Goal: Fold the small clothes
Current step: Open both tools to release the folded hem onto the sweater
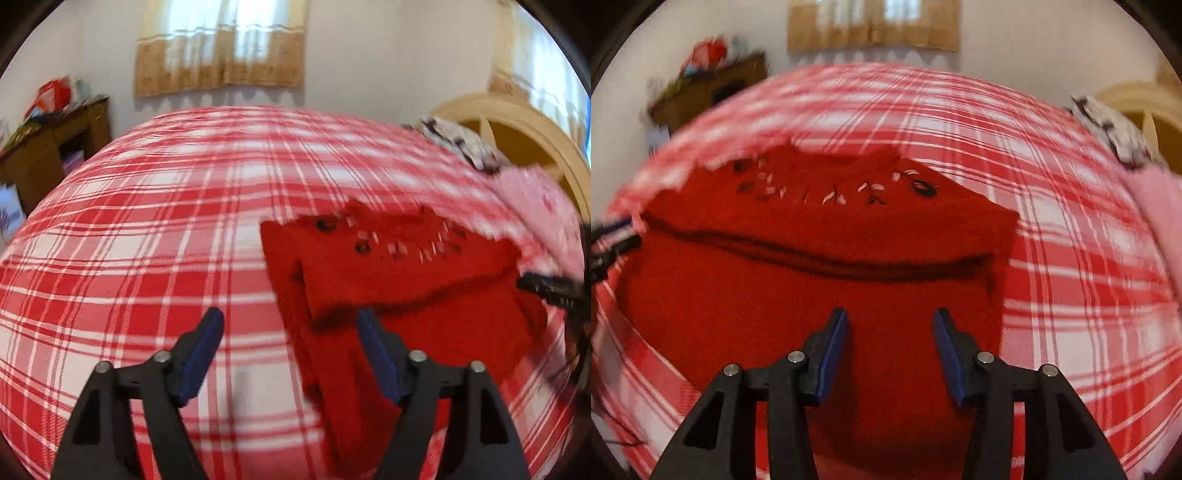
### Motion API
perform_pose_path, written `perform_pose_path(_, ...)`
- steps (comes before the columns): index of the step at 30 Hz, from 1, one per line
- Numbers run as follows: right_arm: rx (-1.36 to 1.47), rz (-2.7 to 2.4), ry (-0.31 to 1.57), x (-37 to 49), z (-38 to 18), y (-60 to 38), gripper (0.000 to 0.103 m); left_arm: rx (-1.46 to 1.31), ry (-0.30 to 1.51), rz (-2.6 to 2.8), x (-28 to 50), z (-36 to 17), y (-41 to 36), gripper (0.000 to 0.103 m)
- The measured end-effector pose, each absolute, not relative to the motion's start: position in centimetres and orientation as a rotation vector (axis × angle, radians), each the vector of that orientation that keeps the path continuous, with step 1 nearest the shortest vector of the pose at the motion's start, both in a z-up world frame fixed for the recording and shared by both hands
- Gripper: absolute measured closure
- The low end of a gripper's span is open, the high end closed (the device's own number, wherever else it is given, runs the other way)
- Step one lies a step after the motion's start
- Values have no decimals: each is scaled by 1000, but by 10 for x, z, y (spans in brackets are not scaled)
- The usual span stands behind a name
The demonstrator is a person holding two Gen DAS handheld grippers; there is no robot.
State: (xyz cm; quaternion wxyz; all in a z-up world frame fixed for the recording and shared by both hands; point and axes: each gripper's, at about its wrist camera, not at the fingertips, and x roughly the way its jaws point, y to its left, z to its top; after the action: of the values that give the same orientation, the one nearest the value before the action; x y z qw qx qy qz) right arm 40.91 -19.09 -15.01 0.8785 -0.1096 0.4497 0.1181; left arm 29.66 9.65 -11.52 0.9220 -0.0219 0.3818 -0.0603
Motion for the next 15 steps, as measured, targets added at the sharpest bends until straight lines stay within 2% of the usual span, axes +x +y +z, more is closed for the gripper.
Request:
perform_pose_path(4,-262,211,977,444,-155,-182,54,97,804,-61,313,-127,79,23)
perform_pose_path(8,-136,103,900,476,-130,-205,54,115,782,24,350,-121,75,23)
perform_pose_path(15,-76,78,888,453,-131,-234,54,-5,711,77,366,-89,98,22)
